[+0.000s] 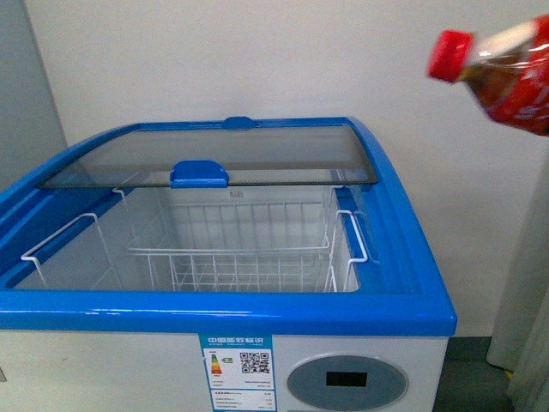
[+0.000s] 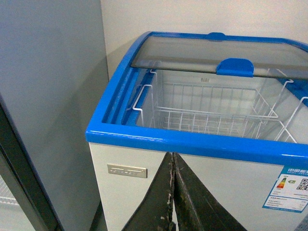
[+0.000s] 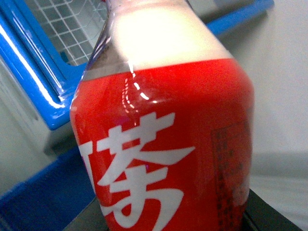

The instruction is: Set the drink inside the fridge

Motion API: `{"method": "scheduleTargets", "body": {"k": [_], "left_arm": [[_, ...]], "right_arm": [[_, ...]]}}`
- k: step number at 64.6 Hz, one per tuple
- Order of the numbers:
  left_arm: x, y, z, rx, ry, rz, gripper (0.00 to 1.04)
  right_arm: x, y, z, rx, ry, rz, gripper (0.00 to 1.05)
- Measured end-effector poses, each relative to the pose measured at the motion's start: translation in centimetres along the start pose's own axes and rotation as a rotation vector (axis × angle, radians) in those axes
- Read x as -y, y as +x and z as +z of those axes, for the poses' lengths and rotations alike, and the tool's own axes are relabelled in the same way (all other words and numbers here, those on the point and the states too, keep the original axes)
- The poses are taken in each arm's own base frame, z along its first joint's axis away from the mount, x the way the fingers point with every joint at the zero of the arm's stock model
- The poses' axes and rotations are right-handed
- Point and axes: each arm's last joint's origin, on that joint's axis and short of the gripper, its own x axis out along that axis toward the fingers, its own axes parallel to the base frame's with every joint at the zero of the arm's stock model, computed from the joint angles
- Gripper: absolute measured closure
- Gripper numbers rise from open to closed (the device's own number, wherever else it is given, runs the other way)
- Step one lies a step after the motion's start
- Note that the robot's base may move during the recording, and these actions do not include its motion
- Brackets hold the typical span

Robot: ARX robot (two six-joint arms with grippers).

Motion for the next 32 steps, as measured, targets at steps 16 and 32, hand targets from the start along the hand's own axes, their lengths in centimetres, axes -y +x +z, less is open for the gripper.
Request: {"method": "scheduleTargets", "body": {"k": [16,32], "left_arm": [[0.0,-0.4,-0.4,0.002,0.0,0.0,1.02],[0.0,-1.4,-1.3,0.009,0.003,0.0,1.02]], "right_arm": [[1.1,5.7,6.7,0.033,-0.262,0.079,0.66],[-0.3,12.7,12.9,0.098,-0.236,0.114,0.66]]}}
